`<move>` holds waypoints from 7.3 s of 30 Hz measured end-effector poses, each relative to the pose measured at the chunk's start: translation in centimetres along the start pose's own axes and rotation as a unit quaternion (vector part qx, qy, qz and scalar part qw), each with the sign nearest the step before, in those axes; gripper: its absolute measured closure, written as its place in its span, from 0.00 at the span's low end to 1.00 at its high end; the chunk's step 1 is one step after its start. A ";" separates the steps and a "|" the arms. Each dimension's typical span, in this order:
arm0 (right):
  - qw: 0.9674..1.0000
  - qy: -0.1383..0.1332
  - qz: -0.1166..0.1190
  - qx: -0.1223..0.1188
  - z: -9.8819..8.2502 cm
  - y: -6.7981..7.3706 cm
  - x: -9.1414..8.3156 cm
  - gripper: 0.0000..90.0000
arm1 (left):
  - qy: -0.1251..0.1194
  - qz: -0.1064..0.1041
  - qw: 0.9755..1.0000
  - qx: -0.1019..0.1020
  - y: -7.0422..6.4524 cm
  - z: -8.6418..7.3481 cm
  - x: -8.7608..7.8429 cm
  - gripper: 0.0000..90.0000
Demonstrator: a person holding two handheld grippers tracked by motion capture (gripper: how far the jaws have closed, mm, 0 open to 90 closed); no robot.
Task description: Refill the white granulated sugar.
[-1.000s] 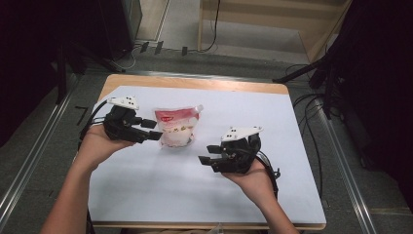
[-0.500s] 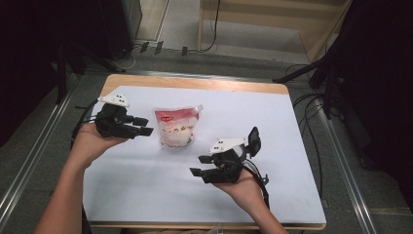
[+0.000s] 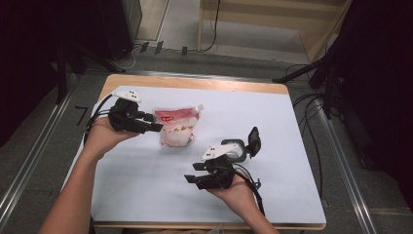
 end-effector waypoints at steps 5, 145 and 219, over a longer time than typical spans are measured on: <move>1.000 0.000 0.000 -0.001 -0.2 -0.1 0.2 0.56 | 0.003 -0.012 1.000 0.009 -0.5 0.5 1.2 0.60; 0.994 -0.102 0.034 -0.003 -0.3 2.1 4.0 0.58 | -0.053 -0.048 0.993 -0.097 -10.9 4.3 2.9 0.95; 0.995 -0.093 -0.005 0.035 -0.7 3.4 3.4 0.63 | -0.016 -0.072 0.991 -0.115 -12.6 6.7 5.2 0.92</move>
Point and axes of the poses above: each handheld gripper's, and its own axes: x roughly forward along the jaws, z roughly out of its top, y roughly to its left, the point moved 1 cm from there along x, roughly forward along the jaws, and after that the axes turned 3 degrees about z, right-handed, at the moved point
